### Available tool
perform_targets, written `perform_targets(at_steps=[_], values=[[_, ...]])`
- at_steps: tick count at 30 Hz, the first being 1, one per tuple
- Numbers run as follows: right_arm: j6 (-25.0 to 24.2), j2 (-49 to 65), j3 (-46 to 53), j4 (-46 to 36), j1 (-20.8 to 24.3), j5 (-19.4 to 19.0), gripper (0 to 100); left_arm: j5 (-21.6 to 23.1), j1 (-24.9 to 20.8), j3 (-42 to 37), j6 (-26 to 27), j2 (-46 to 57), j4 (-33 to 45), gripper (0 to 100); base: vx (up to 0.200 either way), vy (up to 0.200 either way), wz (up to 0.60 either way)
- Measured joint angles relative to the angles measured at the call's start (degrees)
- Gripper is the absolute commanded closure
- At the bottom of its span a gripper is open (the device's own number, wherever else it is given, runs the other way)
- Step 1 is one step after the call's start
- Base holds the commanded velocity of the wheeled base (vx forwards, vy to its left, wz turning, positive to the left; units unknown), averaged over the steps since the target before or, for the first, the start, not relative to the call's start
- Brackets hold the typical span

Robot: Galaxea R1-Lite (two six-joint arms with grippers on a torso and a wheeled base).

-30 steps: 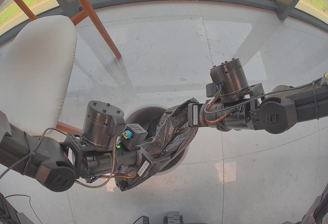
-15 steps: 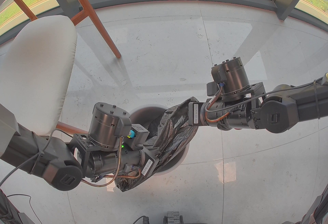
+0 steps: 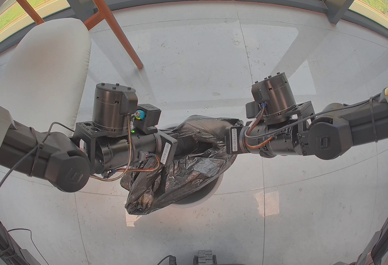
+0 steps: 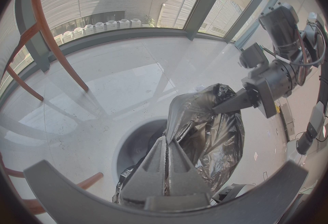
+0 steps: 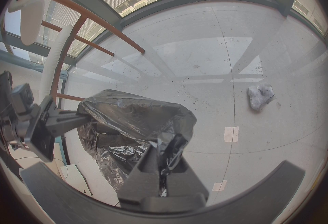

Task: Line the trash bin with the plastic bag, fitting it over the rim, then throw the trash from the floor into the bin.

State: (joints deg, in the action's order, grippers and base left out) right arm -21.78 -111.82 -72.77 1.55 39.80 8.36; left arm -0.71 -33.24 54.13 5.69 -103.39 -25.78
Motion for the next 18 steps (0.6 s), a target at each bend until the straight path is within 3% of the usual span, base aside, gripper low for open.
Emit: perform_targets(at_steps=[13,18], values=[[10.26,-0.99,1.66,0.23,-2.82,-0.29,100,-0.16,2.62,6.84,-0.04,-3.41,-0.1,100,0.0,0.0,0.0],[11.31,-1.27,3.8,0.26,-3.95,-1.06,100,-0.09,2.35,7.86,-0.06,-4.61,-0.05,100,0.0,0.0,0.0]])
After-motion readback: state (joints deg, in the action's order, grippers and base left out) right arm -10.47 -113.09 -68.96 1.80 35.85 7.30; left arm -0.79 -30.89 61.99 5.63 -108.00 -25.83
